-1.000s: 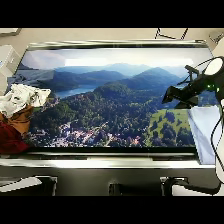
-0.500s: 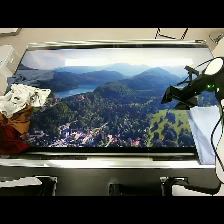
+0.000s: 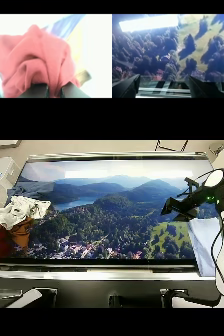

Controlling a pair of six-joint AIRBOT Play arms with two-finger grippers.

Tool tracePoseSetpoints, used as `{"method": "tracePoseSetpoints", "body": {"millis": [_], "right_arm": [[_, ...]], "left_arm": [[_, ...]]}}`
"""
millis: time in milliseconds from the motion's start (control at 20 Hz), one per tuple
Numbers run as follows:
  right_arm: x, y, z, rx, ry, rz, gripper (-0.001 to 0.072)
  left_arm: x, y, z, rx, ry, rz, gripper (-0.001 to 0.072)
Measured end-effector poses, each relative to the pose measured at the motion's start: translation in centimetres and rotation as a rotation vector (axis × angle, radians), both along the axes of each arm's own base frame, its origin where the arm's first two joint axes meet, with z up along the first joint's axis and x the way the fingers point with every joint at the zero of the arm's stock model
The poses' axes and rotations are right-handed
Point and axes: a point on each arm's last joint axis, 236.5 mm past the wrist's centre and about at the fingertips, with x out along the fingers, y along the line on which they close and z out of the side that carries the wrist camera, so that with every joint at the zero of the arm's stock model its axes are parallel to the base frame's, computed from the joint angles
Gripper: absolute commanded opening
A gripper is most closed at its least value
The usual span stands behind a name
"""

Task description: Fold the clothes and pants, and hang the long-sleeved shirts on hangers.

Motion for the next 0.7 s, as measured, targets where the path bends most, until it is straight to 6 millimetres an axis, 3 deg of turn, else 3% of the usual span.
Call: {"method": "tracePoseSetpoints", "body": {"millis": [50,150,250,400,500,550,650,700], "right_arm": [[0.3,0.0,0.0,-0.001,-0.011,-0.001,0.0673],[0.5,-0.1,0.0,-0.003,-0.026,0.006,0.0673],[0.8,-0.1,0.0,-0.005,-0.038,0.013,0.0673],[0.9,-0.1,0.1,-0.006,-0.045,0.021,0.0674],[1.0,-0.1,0.1,-0.007,-0.052,0.025,0.0674],[1.0,-0.1,0.1,-0.008,-0.053,0.025,0.0675],[1.0,-0.3,0.1,-0.015,-0.058,0.031,0.0675],[1.0,-0.4,0.2,-0.023,-0.063,0.035,0.0675]], "left_arm": [[0.5,-1.1,4.7,0.088,-0.09,-0.001,0.0022],[1.0,-5.1,13.3,0.233,-0.269,-0.038,0.0022],[0.8,-11.7,21.5,0.343,-0.482,-0.126,0.0023],[0.0,-23.3,29.3,0.332,-0.788,-0.359,0.0023],[-0.1,-30.5,31.3,0.221,-0.923,-0.561,0.0023],[0.2,-34.0,31.2,0.151,-0.946,-0.673,0.0023],[1.7,-40.4,29.1,0.01,-0.93,-0.874,0.0023],[2.6,-43.7,27.1,-0.063,-0.889,-0.965,0.0024]]}}
